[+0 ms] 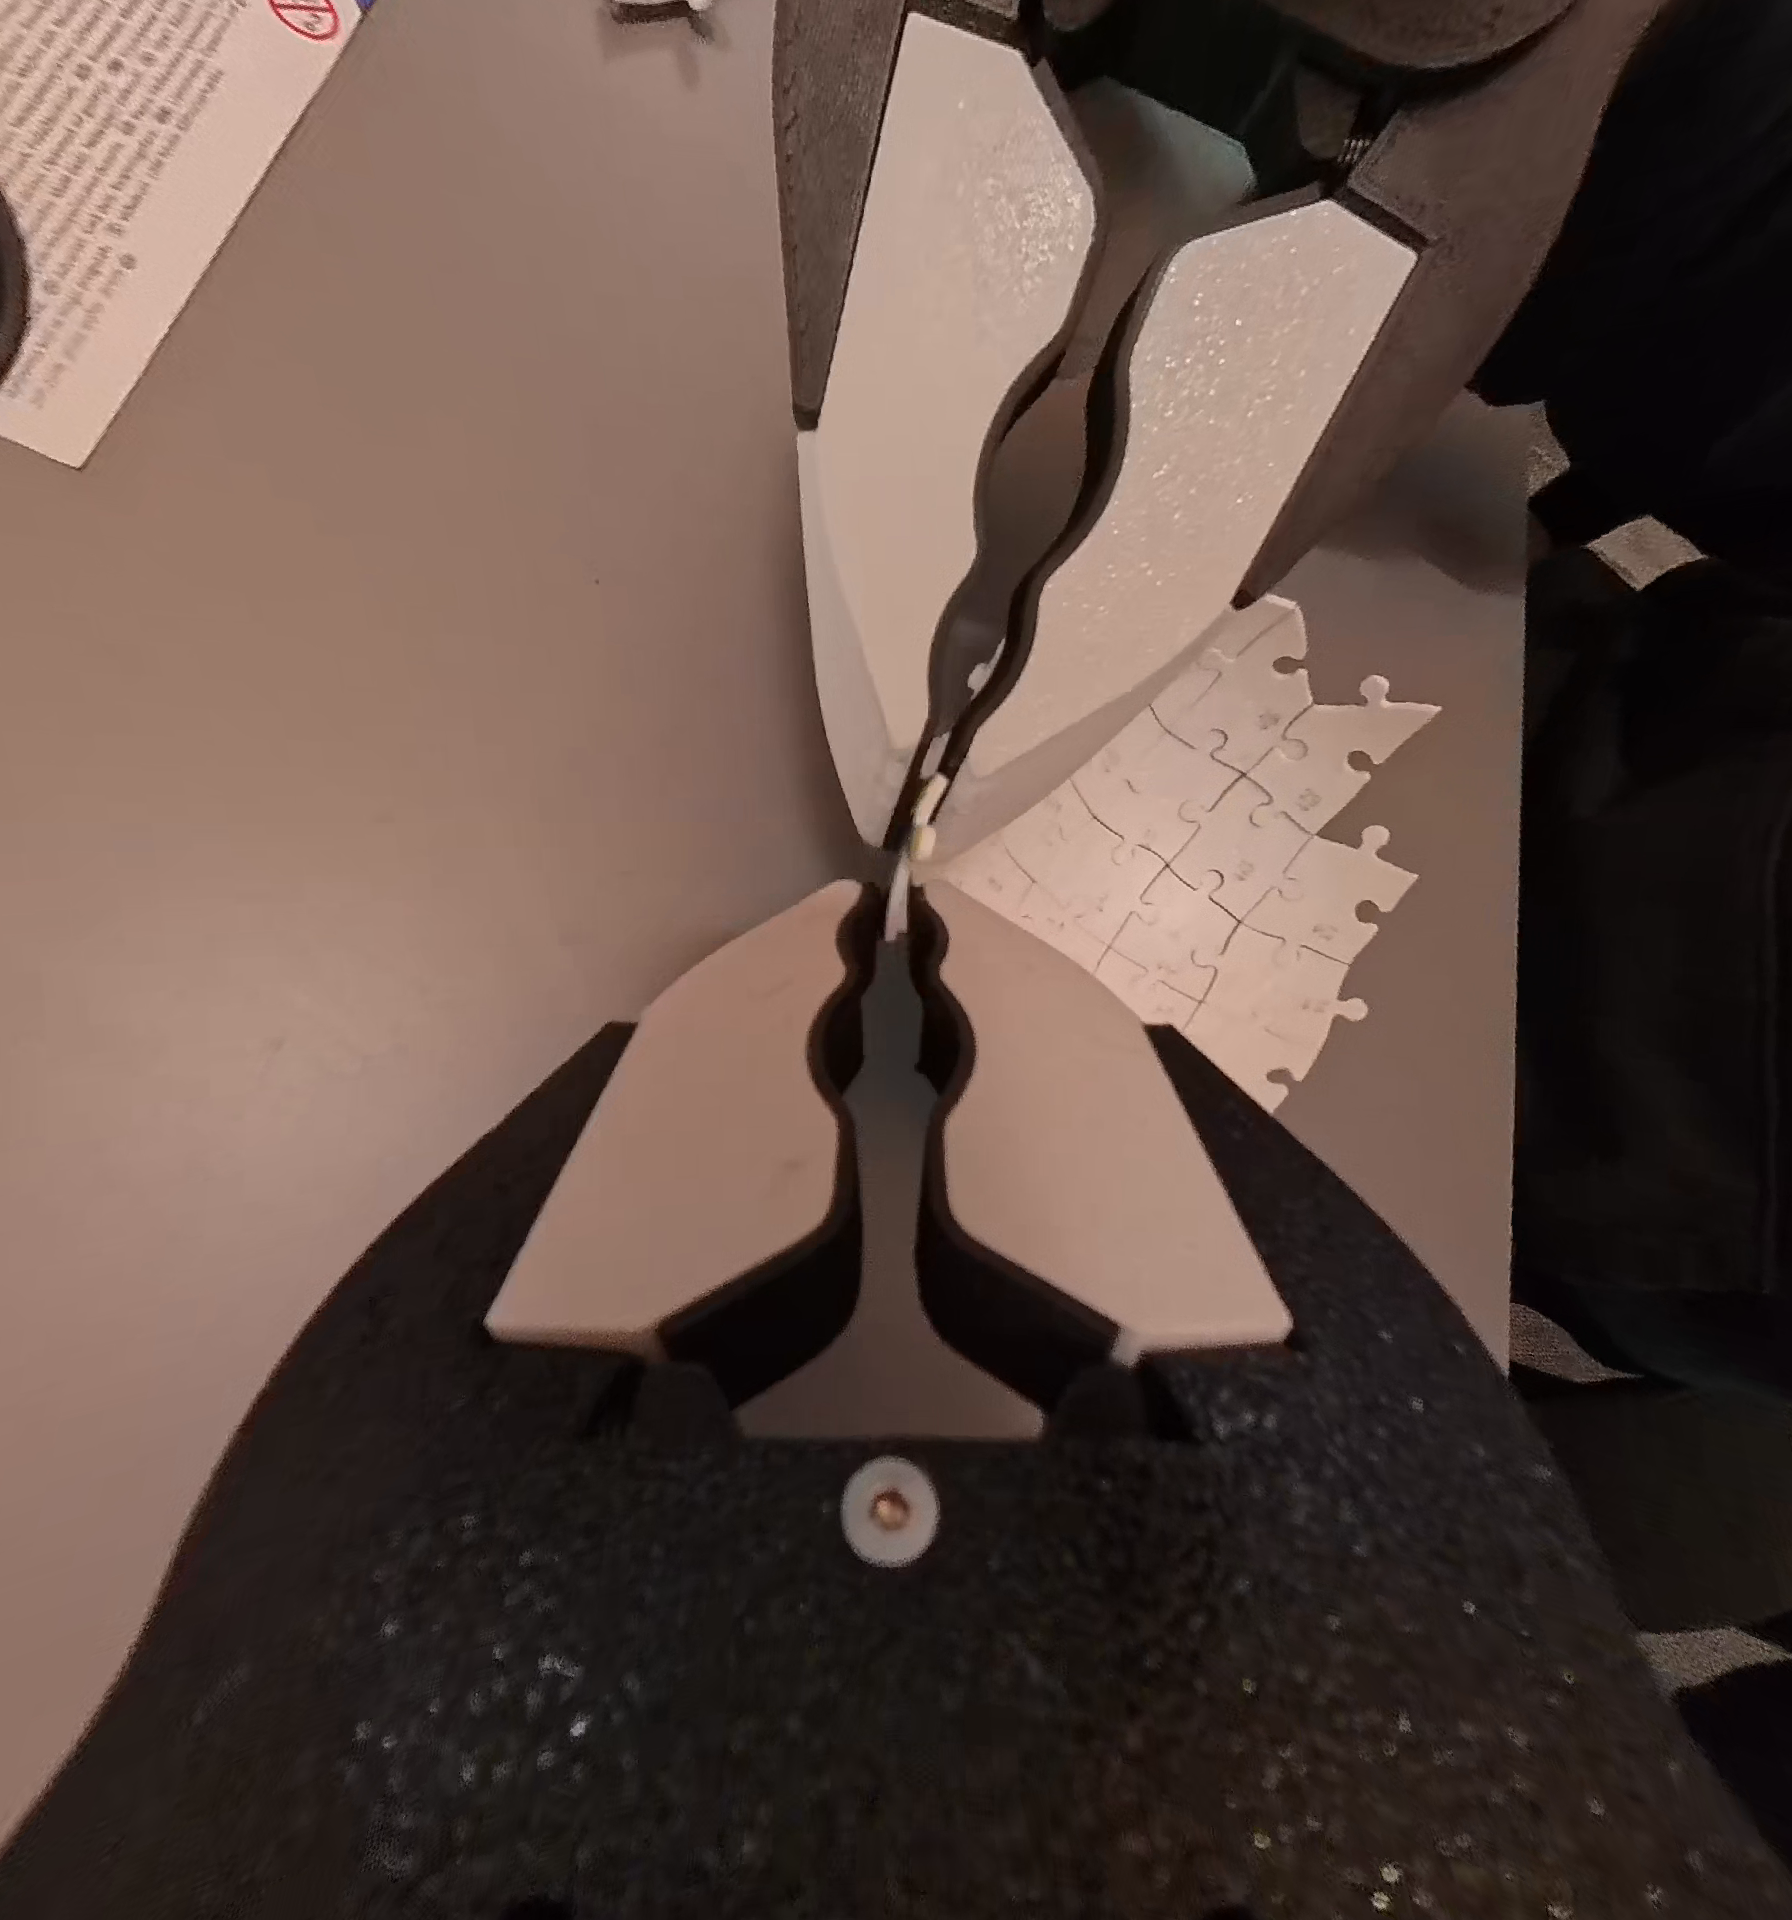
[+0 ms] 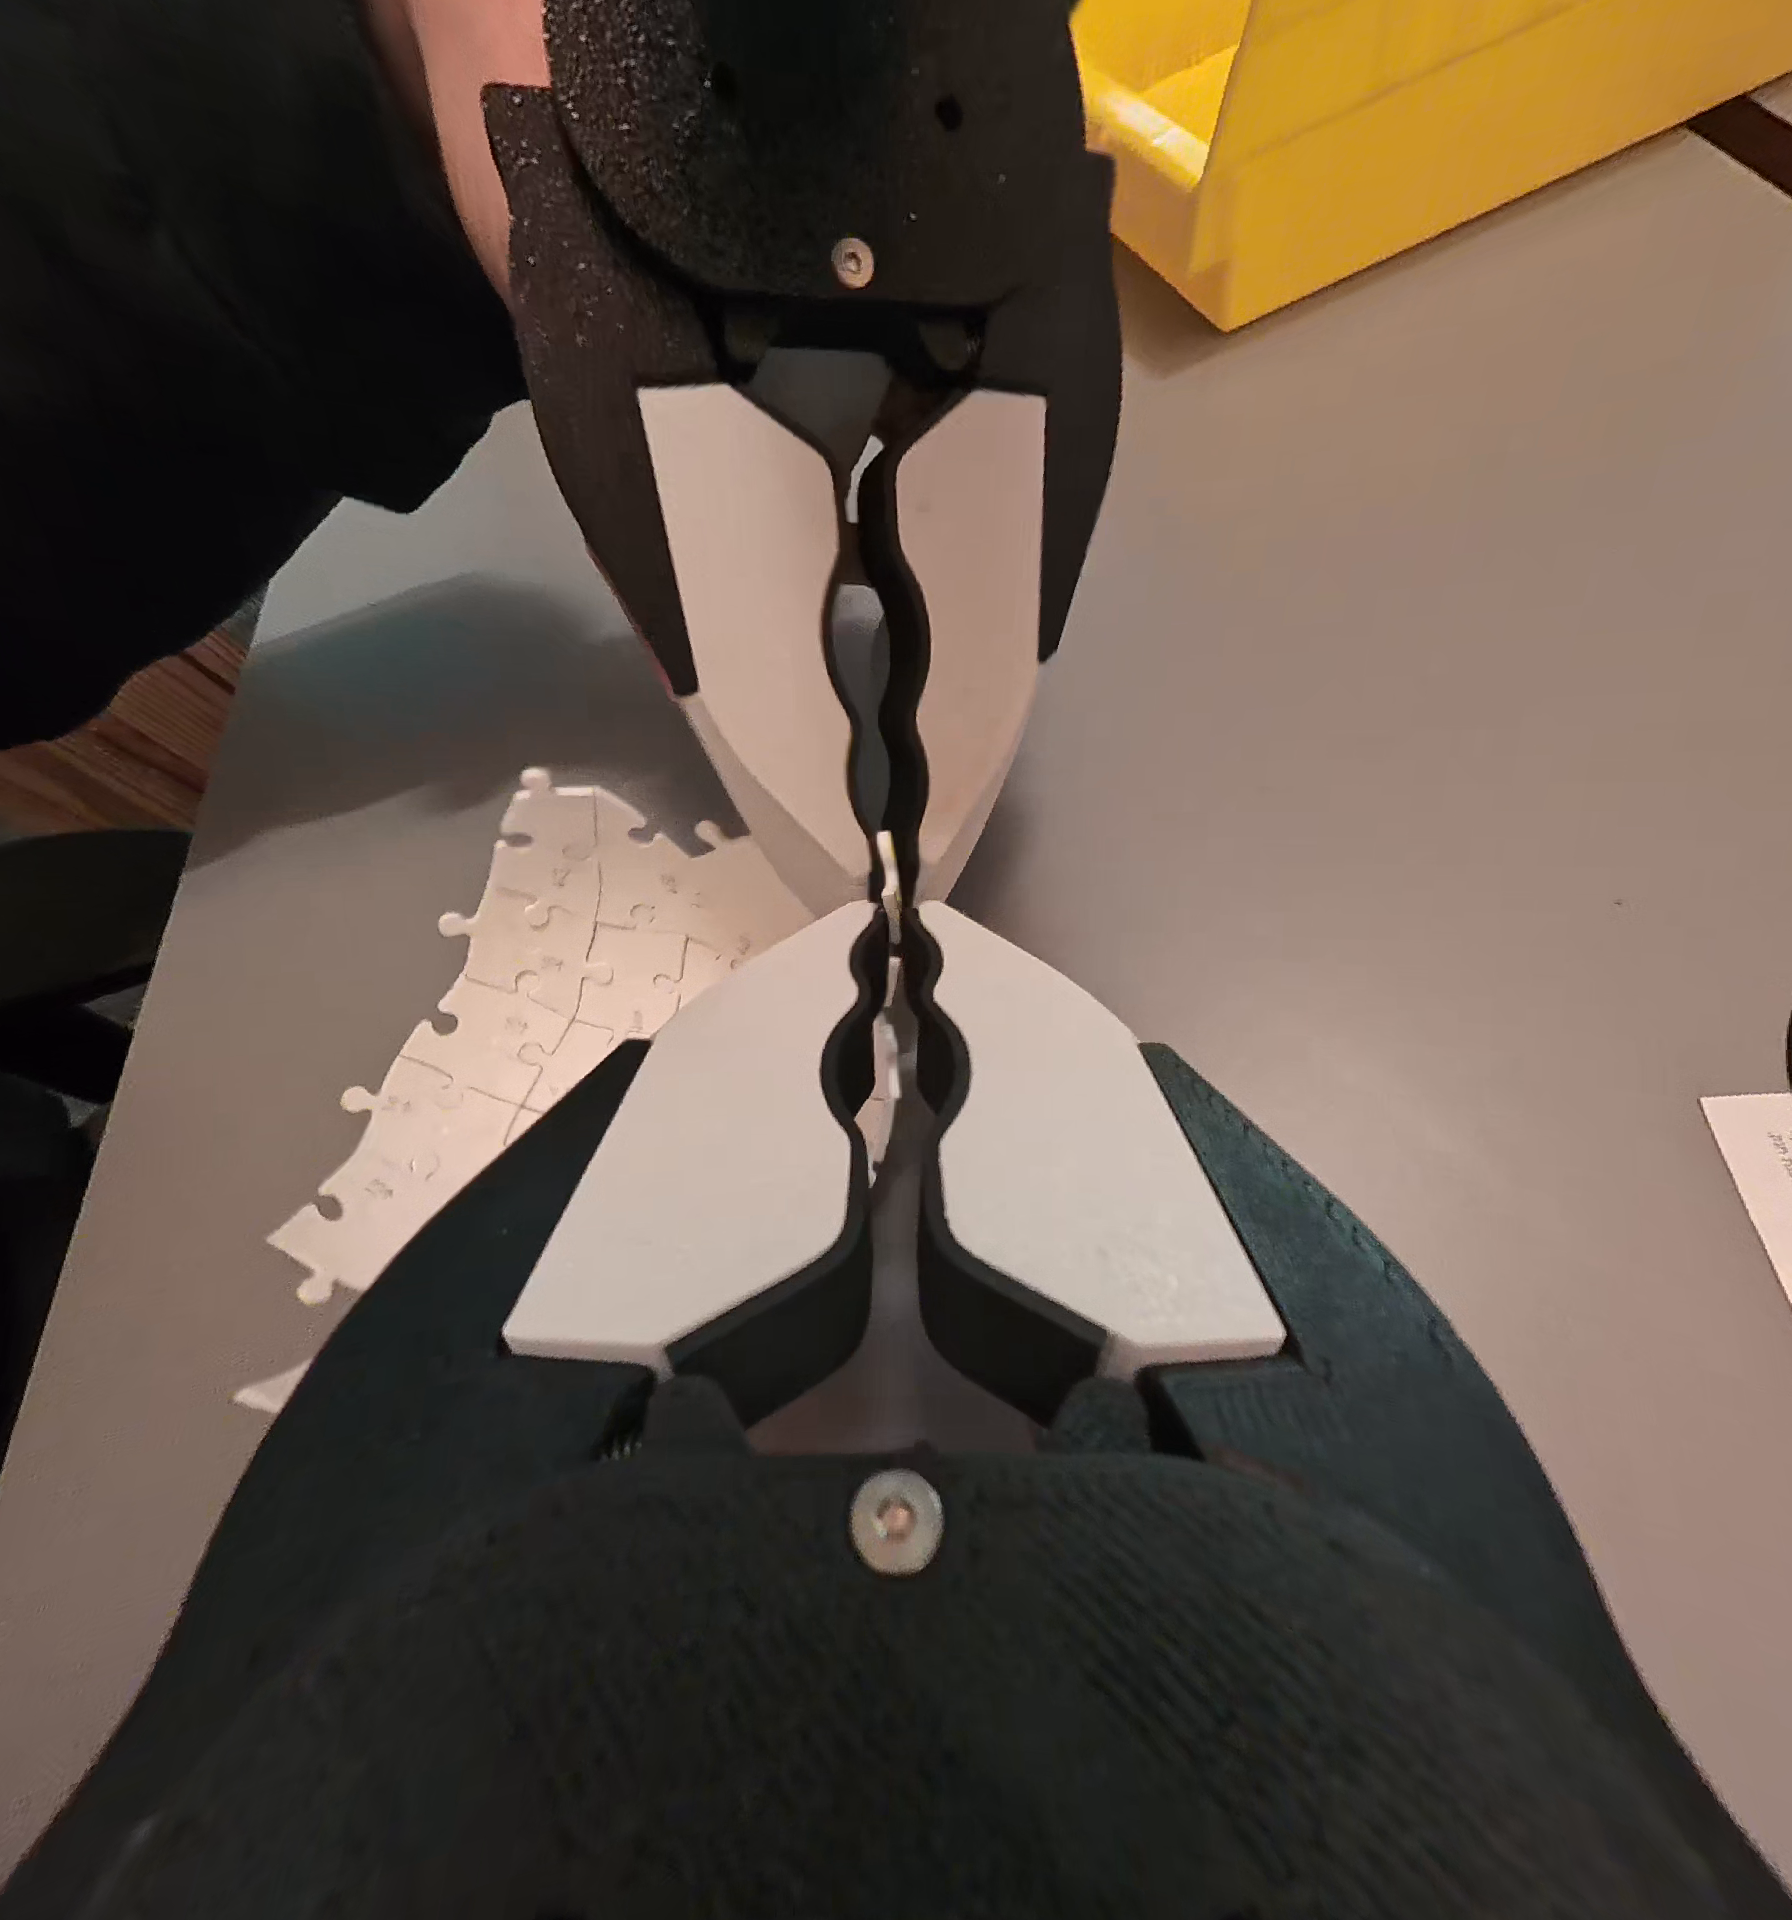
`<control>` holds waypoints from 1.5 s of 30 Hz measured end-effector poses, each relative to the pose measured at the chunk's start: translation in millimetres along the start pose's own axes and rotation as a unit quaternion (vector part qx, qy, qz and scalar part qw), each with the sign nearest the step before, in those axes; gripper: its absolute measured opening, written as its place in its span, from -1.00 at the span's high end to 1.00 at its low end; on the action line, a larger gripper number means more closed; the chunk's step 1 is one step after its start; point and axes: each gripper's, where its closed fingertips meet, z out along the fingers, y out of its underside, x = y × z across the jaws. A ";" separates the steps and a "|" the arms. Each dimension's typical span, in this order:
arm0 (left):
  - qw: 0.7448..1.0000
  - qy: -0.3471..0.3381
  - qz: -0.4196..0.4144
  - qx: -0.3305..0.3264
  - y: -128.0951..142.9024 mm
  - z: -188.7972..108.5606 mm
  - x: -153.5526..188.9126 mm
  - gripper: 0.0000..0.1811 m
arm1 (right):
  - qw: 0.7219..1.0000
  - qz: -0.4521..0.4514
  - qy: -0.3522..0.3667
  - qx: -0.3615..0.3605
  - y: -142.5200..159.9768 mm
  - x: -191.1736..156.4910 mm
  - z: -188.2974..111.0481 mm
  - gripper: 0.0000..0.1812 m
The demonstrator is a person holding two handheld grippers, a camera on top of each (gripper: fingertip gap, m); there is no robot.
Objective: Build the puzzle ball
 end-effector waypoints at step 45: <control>0.990 -0.029 -0.083 -0.111 23.1 0.8 17.2 0.94 | 0.981 -0.113 -0.080 -0.139 10.3 -18.5 2.4 0.97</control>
